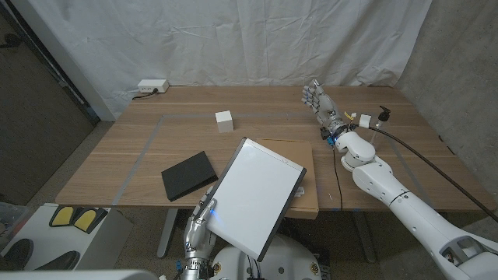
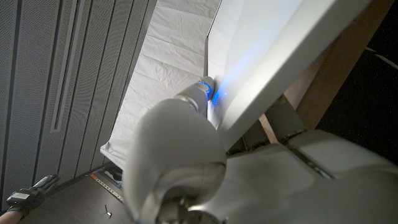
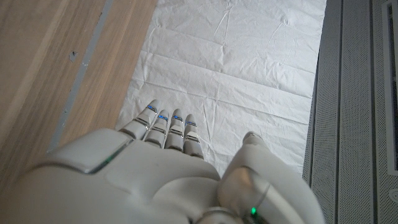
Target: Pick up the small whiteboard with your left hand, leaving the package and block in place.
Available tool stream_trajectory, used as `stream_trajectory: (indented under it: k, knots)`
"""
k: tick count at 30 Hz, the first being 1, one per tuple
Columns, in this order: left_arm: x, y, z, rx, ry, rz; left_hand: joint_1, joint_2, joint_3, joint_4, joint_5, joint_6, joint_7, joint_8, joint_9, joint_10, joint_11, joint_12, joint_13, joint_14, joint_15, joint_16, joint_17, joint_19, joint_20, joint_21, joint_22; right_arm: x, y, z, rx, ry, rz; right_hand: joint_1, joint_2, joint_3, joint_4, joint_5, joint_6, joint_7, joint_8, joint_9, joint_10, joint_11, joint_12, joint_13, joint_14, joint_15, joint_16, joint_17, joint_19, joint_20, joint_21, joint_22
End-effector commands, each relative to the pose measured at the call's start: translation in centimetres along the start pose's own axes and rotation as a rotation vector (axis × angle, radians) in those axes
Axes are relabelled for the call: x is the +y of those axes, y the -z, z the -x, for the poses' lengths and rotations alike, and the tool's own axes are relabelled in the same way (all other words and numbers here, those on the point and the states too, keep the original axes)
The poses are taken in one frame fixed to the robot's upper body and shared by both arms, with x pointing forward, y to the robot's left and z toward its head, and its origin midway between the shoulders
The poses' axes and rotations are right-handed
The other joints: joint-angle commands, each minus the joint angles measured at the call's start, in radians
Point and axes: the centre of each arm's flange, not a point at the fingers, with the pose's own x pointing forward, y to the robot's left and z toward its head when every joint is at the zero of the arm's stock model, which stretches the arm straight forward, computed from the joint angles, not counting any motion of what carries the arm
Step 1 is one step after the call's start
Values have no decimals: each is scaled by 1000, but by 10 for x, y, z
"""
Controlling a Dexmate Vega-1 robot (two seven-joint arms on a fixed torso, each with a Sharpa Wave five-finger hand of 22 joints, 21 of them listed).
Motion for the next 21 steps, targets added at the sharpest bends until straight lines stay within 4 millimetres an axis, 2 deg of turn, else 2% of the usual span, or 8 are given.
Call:
stream_trajectory:
  k: [1,13,18,21]
  knots:
    - [-3,-14,-7,9,23,-18,5,-2,22,9,5,10,1,-8,4,15,-10,-9,6,10,-1,-4,5,14,-2,-2,0,-2,-2,2,2,9,6,1,4,0,-2,-1,8,-3,-3,4,8,2,6,6,8,-4,1,2,7,1,-3,6]
    - [-6,-27,-18,6,56,-26,1,-4,30,12,5,14,0,-13,5,21,-2,-13,7,13,-4,-8,6,16,-2,-5,0,-3,-3,0,4,21,9,1,5,-1,-3,-1,8,-2,-3,4,8,2,6,6,7,-4,1,2,8,2,-6,6]
    - [-9,-32,-22,5,62,-41,-1,-4,33,13,5,14,0,-16,6,17,-12,-18,7,13,-3,-10,6,15,-2,-8,1,-5,-5,-1,3,20,16,1,6,-1,-3,-1,9,-2,-3,4,8,1,6,6,7,-3,1,2,9,2,-8,6]
    - [-11,-34,-24,5,66,-47,-2,-5,36,14,4,15,-1,-17,6,18,-8,-19,7,15,-4,-11,6,16,-3,-8,1,-6,-4,-1,5,22,15,1,6,-2,-3,-1,9,-1,-3,4,8,1,6,6,7,-3,0,2,9,2,-9,6]
